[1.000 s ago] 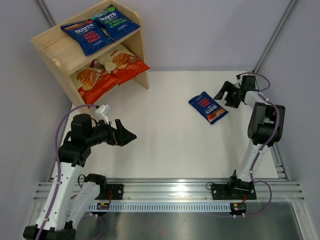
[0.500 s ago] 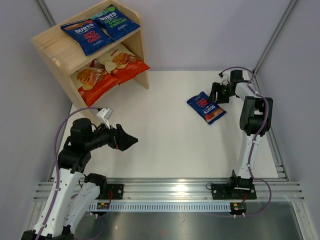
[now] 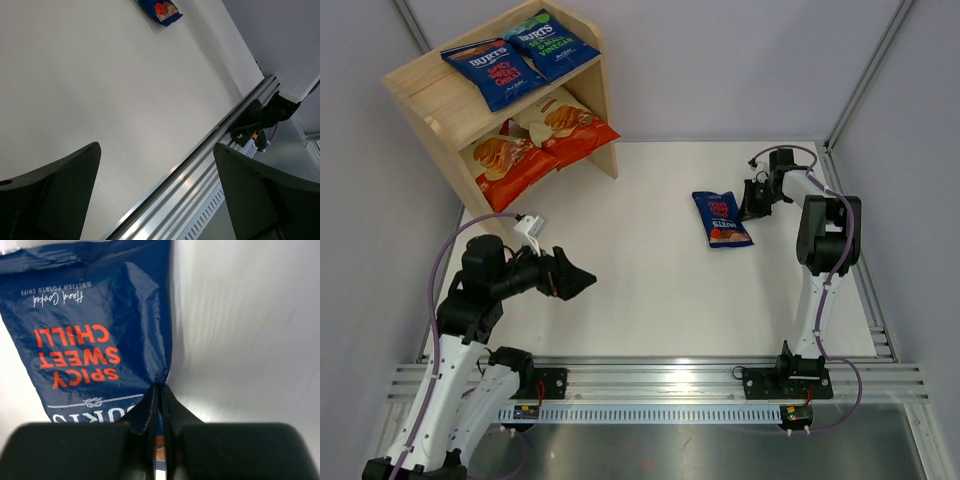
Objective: Place and organize the chips bags onto the shelf
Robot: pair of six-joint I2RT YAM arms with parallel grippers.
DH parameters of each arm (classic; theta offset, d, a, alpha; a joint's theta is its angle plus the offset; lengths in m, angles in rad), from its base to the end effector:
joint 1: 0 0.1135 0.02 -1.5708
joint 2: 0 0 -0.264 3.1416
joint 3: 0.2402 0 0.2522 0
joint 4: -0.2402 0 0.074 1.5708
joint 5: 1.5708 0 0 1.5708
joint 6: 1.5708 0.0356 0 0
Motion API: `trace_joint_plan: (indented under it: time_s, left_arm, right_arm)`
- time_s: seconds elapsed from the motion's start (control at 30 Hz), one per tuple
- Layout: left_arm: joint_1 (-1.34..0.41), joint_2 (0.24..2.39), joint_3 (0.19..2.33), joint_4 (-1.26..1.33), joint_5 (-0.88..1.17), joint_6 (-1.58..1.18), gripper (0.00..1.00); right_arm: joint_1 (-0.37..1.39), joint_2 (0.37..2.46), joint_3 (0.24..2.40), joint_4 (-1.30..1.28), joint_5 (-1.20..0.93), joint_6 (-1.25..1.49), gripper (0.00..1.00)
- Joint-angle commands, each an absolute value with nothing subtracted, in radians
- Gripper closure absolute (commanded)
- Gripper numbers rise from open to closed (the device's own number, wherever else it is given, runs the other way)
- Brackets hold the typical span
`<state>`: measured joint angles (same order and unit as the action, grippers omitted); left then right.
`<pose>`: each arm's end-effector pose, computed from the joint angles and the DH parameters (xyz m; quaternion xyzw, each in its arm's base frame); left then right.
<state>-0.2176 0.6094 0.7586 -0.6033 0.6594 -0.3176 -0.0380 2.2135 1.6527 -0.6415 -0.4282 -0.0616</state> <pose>0.1209 -0.0491 0.3155 0.1312 0.8100 -0.3974 0.4108 0.4561 -0.0026 0.1461 -0.0503 0.9601 0.1997 0.1892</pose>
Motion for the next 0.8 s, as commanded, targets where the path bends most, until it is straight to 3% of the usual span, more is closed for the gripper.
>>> trace_joint_plan:
  time_s: [0.0,0.4,0.77]
  left_arm:
    - [-0.222,0.612,0.749,-0.557,0.654,-0.316,0.01]
    - [-0.224,0.667,0.749,-0.575,0.425,-0.418,0.01]
    - [-0.250,0.721,0.529,-0.120,0.518,-0.695,0.01]
  right_arm:
    - [-0.018,2.159,1.560,-0.626,-0.409,0.035,1.00]
    - [0.064,1.801,1.227,-0.289,-0.405,0.290,1.00]
    - [0.305,1.488,1.037,-0.114,-0.126,0.529,1.00]
